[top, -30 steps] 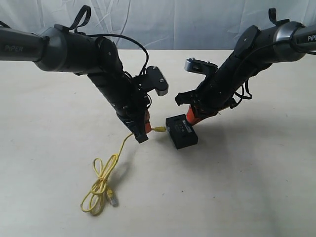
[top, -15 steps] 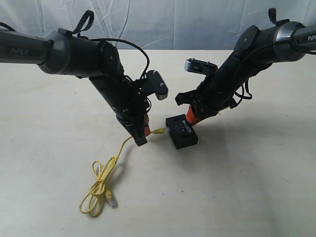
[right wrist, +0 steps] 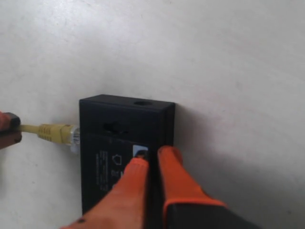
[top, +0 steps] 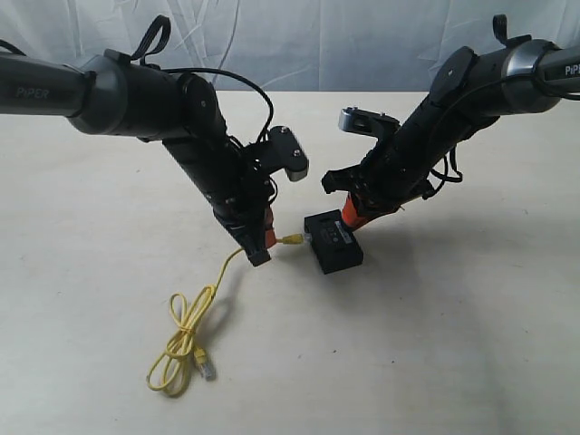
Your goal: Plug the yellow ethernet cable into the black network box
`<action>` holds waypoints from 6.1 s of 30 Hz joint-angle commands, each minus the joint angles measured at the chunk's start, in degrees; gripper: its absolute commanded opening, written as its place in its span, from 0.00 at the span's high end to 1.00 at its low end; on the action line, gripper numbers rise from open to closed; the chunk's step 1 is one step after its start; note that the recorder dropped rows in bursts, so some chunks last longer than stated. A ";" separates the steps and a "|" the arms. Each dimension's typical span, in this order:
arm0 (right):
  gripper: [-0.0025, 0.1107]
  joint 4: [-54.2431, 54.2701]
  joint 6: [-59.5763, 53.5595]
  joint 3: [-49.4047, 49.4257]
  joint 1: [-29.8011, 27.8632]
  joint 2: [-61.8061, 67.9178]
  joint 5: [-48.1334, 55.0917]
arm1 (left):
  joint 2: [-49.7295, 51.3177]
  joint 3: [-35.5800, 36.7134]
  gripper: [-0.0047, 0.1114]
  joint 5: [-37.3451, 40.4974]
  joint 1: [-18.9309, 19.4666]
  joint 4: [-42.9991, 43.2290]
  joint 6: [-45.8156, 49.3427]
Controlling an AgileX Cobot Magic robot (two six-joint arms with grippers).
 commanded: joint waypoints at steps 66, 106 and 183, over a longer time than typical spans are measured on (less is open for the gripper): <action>0.93 0.97 -0.35 0.22 0.42 0.35 1.19 | -1.49 -0.14 0.96 1.74 -0.34 3.14 -3.09; 0.93 0.97 -0.35 0.22 0.42 0.35 0.93 | -1.92 -0.14 0.96 0.37 -0.34 0.29 -2.86; 0.93 1.20 -0.22 0.22 0.42 0.35 0.87 | 0.21 -0.14 0.96 -1.97 -0.34 -10.21 1.68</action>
